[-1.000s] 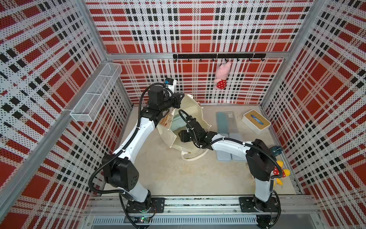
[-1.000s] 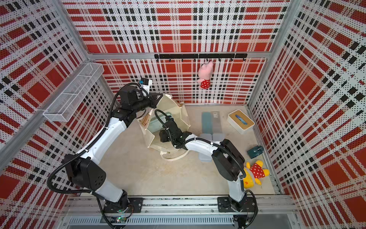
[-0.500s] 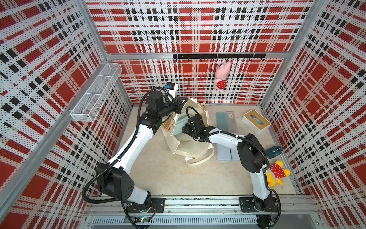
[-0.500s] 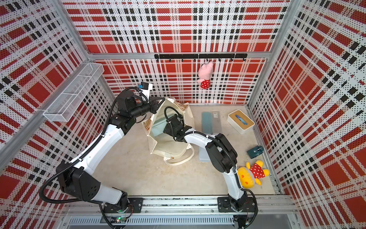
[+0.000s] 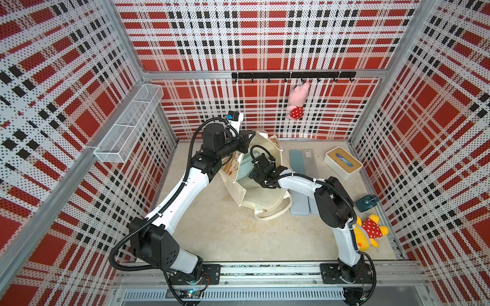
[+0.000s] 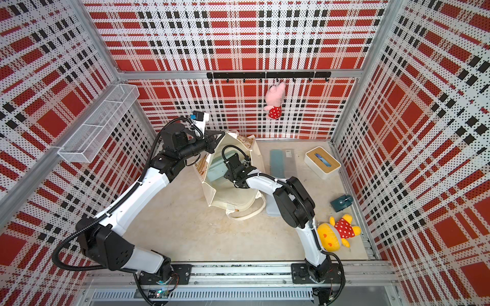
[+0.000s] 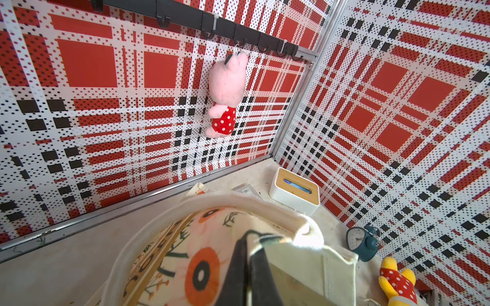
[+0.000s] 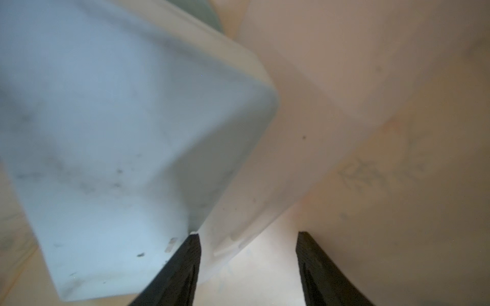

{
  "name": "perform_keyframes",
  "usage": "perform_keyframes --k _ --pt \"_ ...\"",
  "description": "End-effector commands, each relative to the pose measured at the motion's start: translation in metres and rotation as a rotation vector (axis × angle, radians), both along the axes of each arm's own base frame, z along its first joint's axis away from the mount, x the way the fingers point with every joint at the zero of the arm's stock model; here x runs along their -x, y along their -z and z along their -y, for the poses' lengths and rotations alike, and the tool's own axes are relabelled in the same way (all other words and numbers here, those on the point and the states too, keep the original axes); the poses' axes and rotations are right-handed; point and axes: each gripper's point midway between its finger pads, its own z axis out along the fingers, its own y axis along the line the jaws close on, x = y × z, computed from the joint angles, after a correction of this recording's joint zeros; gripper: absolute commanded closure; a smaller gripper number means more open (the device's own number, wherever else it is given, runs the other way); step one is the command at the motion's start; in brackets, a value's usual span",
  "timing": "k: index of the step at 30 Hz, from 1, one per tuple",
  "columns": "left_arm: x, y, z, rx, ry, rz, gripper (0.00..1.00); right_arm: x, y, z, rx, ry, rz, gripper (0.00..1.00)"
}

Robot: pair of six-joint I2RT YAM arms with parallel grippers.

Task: Take out the pencil case from the canvas bag
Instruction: Pick up the pencil case from the canvas bag.

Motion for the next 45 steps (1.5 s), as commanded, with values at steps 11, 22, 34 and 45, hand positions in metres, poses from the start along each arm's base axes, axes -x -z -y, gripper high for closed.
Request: perform_keyframes --k 11,22,34,45 --pt "0.038 -0.093 0.012 0.123 0.059 0.231 1.00 -0.026 0.012 0.012 -0.108 0.066 0.035 0.31" --pt "0.053 -0.115 0.010 0.170 0.056 0.266 1.00 -0.039 -0.007 0.009 -0.221 0.052 0.173 0.38" --pt "0.040 -0.107 -0.010 0.156 -0.026 0.256 1.00 -0.034 -0.037 0.030 -0.150 0.066 0.267 0.53" --pt "0.031 -0.092 -0.013 0.120 -0.052 0.237 1.00 -0.021 -0.087 0.031 -0.044 -0.011 0.397 0.57"
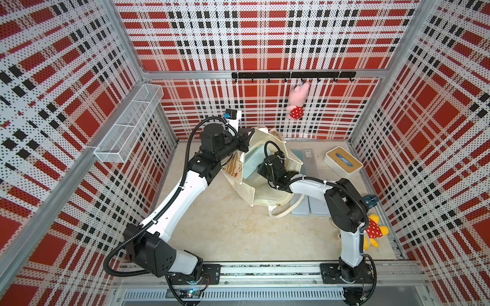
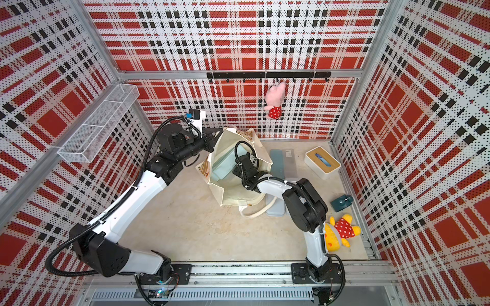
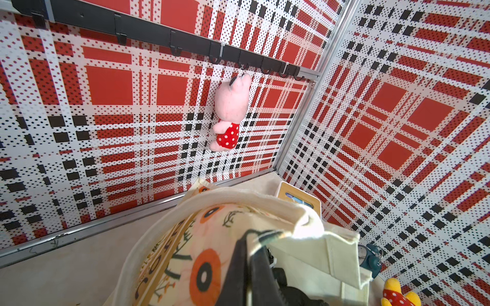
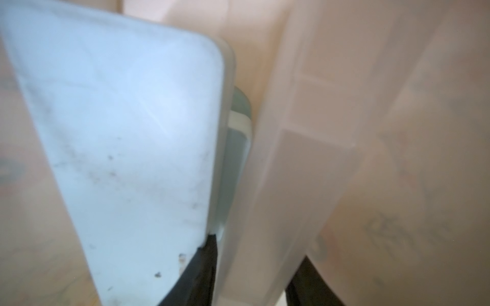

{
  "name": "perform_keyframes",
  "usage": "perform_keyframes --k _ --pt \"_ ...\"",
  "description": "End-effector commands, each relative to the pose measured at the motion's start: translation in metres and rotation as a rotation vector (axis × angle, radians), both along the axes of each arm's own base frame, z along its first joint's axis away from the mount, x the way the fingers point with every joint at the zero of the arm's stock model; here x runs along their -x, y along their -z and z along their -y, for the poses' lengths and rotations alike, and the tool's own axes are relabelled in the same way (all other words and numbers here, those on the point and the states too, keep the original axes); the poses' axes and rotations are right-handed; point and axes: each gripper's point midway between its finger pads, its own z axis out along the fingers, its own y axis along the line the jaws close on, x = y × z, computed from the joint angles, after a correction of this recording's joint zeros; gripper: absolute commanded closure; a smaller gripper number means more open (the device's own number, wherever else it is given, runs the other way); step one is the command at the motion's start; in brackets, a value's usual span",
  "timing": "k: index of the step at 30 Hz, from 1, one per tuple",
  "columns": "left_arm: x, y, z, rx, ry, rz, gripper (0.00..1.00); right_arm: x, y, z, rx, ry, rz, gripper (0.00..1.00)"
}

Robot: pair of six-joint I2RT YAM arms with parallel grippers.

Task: Take out the pencil case from the canvas bag
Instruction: Pick up the pencil case from the canvas bag.

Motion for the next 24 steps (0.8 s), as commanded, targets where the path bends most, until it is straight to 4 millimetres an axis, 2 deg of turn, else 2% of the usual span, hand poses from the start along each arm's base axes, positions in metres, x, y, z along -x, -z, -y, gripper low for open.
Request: perform_keyframes --k 1,5,15,19,24 --pt "0.020 -0.068 -0.009 0.079 0.003 0.204 1.00 0.002 -0.041 0.005 0.033 0.003 0.099 0.58" --pt "0.018 -0.066 -0.010 0.076 -0.002 0.202 1.00 0.007 -0.050 0.007 0.065 -0.001 0.118 0.60" --pt "0.009 -0.058 -0.012 0.056 -0.039 0.181 1.00 0.014 -0.056 0.009 0.085 -0.022 0.112 0.66" --pt "0.002 -0.052 -0.017 0.037 -0.084 0.165 1.00 0.021 -0.067 0.004 0.119 -0.074 0.138 0.67" --pt "-0.002 -0.054 -0.022 0.028 -0.107 0.172 1.00 0.033 -0.091 -0.006 0.151 -0.168 0.217 0.72"
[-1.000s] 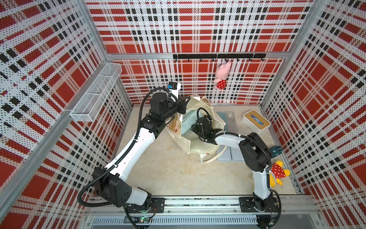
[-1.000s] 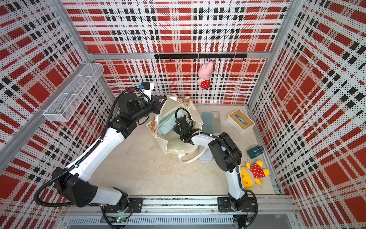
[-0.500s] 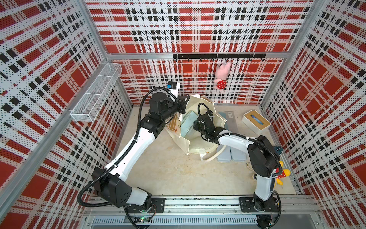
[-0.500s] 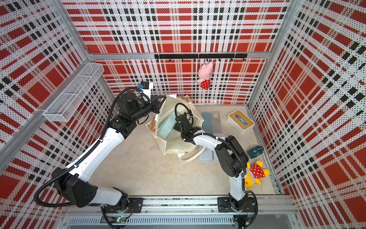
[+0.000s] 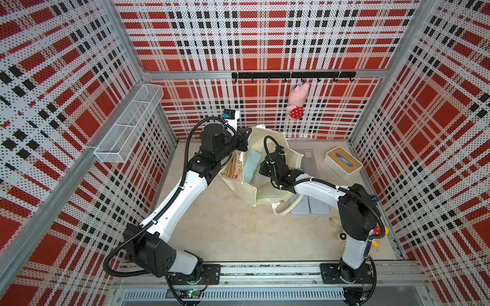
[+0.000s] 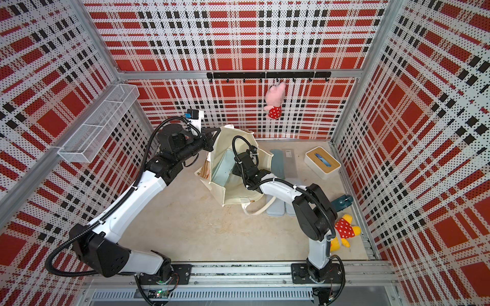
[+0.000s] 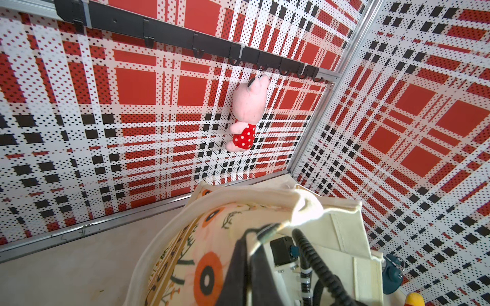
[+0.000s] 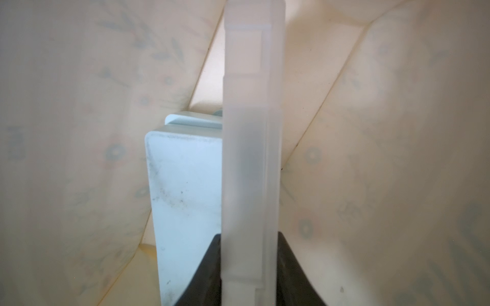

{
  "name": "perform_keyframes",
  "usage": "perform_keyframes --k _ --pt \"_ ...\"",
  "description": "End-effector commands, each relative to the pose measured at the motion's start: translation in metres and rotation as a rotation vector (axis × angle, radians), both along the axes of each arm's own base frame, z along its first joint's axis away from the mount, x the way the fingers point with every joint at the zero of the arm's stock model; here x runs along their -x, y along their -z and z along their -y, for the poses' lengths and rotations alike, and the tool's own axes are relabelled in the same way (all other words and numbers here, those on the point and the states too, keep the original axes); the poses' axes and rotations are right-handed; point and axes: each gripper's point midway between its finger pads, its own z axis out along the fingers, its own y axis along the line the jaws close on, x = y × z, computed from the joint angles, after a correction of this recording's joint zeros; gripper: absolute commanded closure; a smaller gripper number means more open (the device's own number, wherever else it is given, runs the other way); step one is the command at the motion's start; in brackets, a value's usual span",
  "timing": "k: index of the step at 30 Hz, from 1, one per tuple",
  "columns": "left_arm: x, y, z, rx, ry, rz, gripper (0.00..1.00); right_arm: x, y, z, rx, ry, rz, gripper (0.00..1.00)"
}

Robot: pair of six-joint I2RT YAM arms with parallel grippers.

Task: Take out the pencil case from the canvas bag
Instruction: Pick up the pencil case from the canvas bag.

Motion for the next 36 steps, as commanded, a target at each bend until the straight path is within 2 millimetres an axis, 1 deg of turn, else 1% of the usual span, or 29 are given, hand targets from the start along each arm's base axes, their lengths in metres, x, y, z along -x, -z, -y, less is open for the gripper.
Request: perform_keyframes --k 1,5,10,13,14,20,23,30,33,36 --pt "0.006 -0.057 -0.010 0.053 -0.022 0.169 1.00 0.012 -0.049 -0.011 -0.008 -0.094 0.124 0.74" --pt "0.002 -0.056 -0.013 0.048 -0.032 0.165 1.00 0.019 -0.064 -0.012 0.007 -0.129 0.170 0.76" --pt "-0.001 -0.055 -0.017 0.043 -0.043 0.161 1.00 0.025 -0.080 -0.008 0.025 -0.147 0.220 0.79" --pt "-0.005 -0.052 -0.022 0.038 -0.060 0.151 1.00 0.030 -0.093 -0.007 0.023 -0.173 0.271 0.80" --pt "-0.005 -0.051 -0.023 0.037 -0.063 0.149 1.00 0.033 -0.096 -0.010 0.021 -0.205 0.287 0.80" --pt "-0.018 -0.048 -0.038 0.027 -0.108 0.133 1.00 0.049 -0.117 -0.021 0.015 -0.354 0.364 0.81" --pt "-0.027 -0.045 -0.048 0.018 -0.148 0.117 1.00 0.057 -0.127 -0.021 -0.013 -0.409 0.384 0.82" --pt "-0.040 -0.040 -0.070 -0.001 -0.213 0.092 1.00 0.071 -0.149 -0.014 -0.038 -0.464 0.413 0.82" --pt "-0.044 -0.039 -0.079 -0.012 -0.242 0.085 1.00 0.078 -0.164 -0.013 -0.056 -0.489 0.438 0.82" --pt "-0.047 -0.038 -0.082 -0.020 -0.259 0.074 1.00 0.082 -0.180 -0.011 -0.078 -0.496 0.471 0.82"
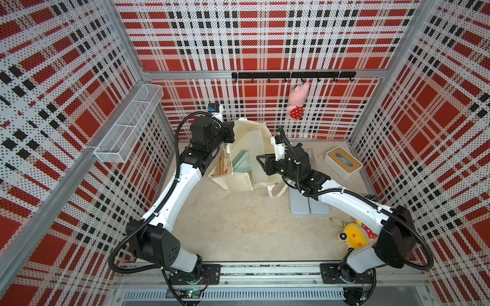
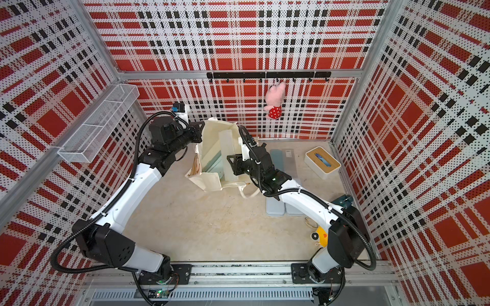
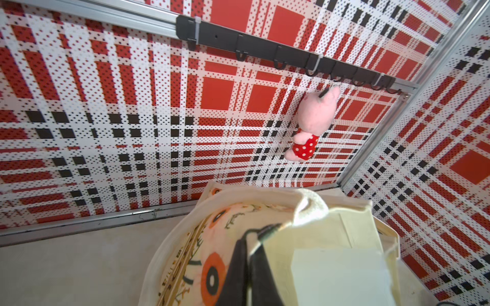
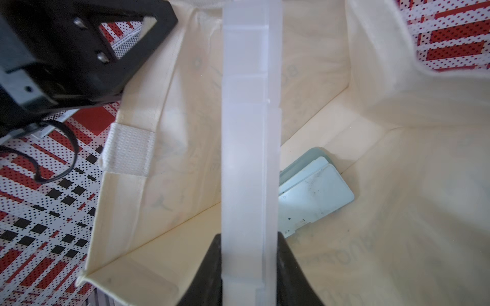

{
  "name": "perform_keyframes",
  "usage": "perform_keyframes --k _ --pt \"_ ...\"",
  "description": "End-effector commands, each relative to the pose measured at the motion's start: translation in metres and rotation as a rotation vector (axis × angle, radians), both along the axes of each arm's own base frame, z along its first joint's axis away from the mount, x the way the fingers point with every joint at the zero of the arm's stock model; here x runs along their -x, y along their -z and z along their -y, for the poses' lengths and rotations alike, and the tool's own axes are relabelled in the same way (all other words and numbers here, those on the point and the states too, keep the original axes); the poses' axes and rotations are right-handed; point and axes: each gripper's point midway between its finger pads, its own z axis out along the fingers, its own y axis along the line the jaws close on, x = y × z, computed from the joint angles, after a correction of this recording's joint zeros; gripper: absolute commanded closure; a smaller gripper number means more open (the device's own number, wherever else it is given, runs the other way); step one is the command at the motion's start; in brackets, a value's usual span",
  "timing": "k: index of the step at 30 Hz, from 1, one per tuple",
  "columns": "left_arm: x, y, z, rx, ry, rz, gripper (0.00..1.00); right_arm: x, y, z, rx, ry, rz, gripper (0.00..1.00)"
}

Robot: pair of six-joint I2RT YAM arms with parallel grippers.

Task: Take out the pencil case from the canvas bag
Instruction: Pick up the pencil case from the canvas bag.

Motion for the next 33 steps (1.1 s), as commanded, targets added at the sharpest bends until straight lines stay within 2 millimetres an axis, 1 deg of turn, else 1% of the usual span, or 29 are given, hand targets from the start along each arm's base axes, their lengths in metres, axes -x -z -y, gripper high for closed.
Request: perform_keyframes --k 1,8,13,18,22,24,27,29,33 --pt "-0.003 -0.044 -0.021 0.006 -0.059 0.116 1.00 0.009 -0.044 0.003 -0.066 -0.037 0.100 0.82" --pt "-0.012 -0.039 -0.048 -0.005 -0.143 0.082 1.00 0.013 -0.076 0.015 -0.141 -0.053 0.148 0.82" --pt "-0.017 -0.035 -0.067 -0.004 -0.187 0.064 1.00 0.014 -0.084 0.028 -0.151 -0.033 0.162 0.83" --pt "-0.018 -0.035 -0.085 -0.005 -0.232 0.052 1.00 0.010 -0.082 0.046 -0.154 0.028 0.159 0.84" --pt "-0.018 -0.038 -0.101 -0.005 -0.273 0.055 1.00 -0.004 -0.065 0.067 -0.124 0.140 0.113 0.86" --pt "-0.016 -0.040 -0.106 -0.001 -0.284 0.059 1.00 -0.014 -0.054 0.077 -0.087 0.210 0.079 0.86" --pt "-0.015 -0.044 -0.113 0.003 -0.295 0.068 1.00 -0.032 -0.029 0.092 0.006 0.328 0.001 0.87" --pt "-0.013 -0.047 -0.115 0.006 -0.297 0.076 1.00 -0.042 -0.009 0.096 0.080 0.373 -0.060 0.87" --pt "-0.012 -0.050 -0.115 0.010 -0.288 0.088 1.00 -0.054 0.016 0.095 0.162 0.402 -0.128 0.88"
